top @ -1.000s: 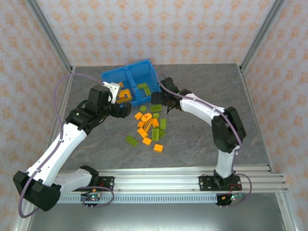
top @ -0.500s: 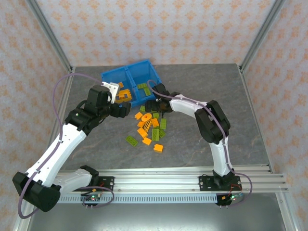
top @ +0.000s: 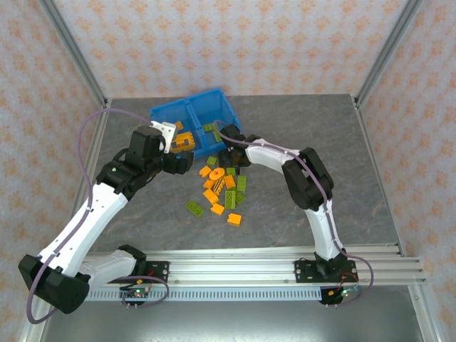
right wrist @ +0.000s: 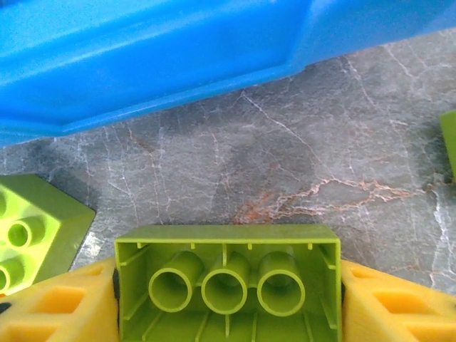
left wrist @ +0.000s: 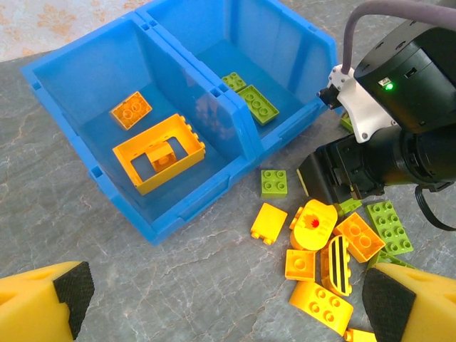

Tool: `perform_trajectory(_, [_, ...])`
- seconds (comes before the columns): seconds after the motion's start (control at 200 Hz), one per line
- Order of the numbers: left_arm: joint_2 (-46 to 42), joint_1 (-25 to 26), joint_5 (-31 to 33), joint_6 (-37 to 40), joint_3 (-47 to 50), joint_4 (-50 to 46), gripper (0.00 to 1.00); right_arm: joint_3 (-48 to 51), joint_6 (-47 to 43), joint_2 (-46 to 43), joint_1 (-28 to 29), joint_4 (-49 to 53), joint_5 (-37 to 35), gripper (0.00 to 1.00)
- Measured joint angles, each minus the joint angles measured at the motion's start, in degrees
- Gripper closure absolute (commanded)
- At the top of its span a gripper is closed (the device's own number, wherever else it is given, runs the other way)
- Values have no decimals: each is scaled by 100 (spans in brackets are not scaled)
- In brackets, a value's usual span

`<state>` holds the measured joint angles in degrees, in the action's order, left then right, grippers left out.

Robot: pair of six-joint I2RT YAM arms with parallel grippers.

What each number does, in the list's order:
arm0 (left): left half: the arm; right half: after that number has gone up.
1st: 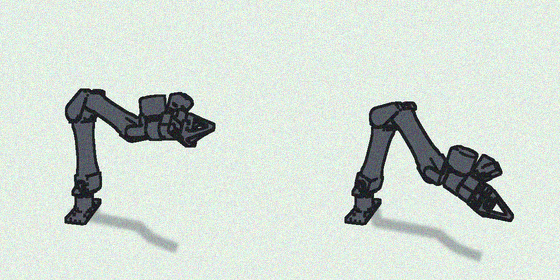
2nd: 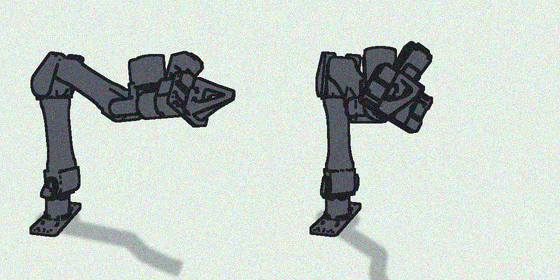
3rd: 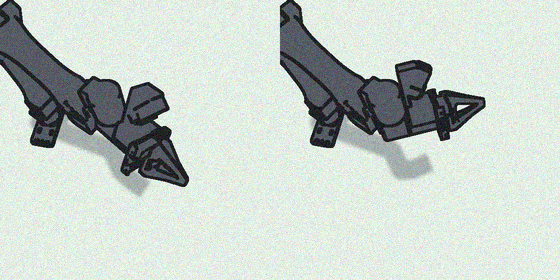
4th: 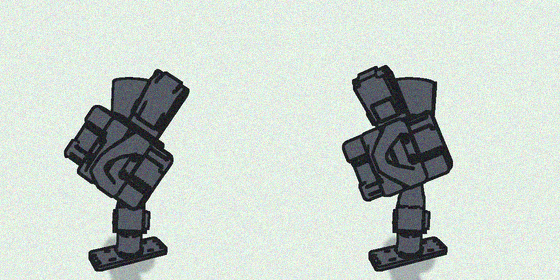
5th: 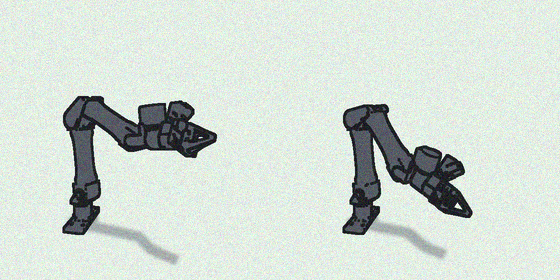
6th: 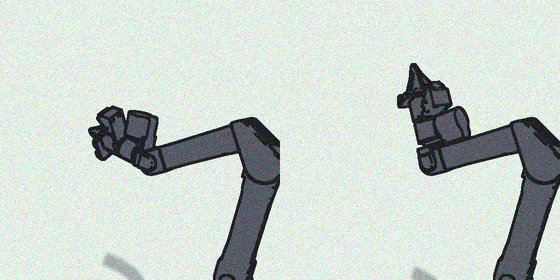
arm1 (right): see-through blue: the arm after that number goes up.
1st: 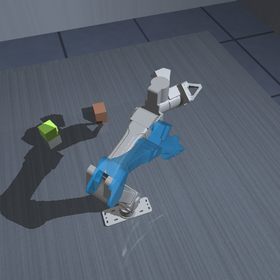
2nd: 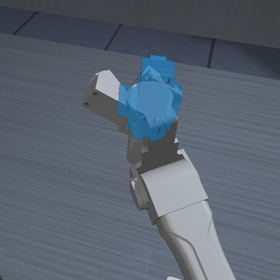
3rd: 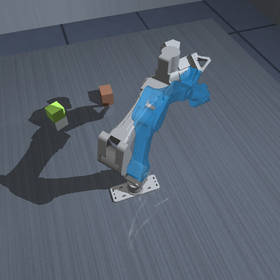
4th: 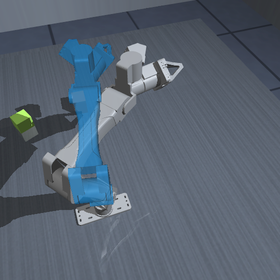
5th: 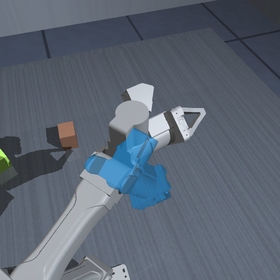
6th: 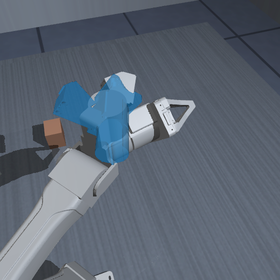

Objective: Sort the legos into containers by color

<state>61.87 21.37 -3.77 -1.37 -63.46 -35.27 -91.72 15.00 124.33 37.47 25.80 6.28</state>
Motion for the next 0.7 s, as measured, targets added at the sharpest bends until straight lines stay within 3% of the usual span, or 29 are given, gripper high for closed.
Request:
perform_trajectory(0.18, [0, 0, -17, 0, 0, 0, 0, 684, 107, -496, -26, -133, -44, 43])
perform_trajectory(0.41, [-85, 0, -177, 39, 37, 7, 0, 1272, 297, -1836, -144, -146, -245, 47])
perform_trajectory(0.556, [-262, 0, -184, 39, 103, 59, 0, 647, 463, -2216, -155, -219, -142, 49])
perform_trajectory(0.696, [-389, 0, -116, 44, 122, 98, 0, -638, 713, -1703, -153, -254, -81, 50])
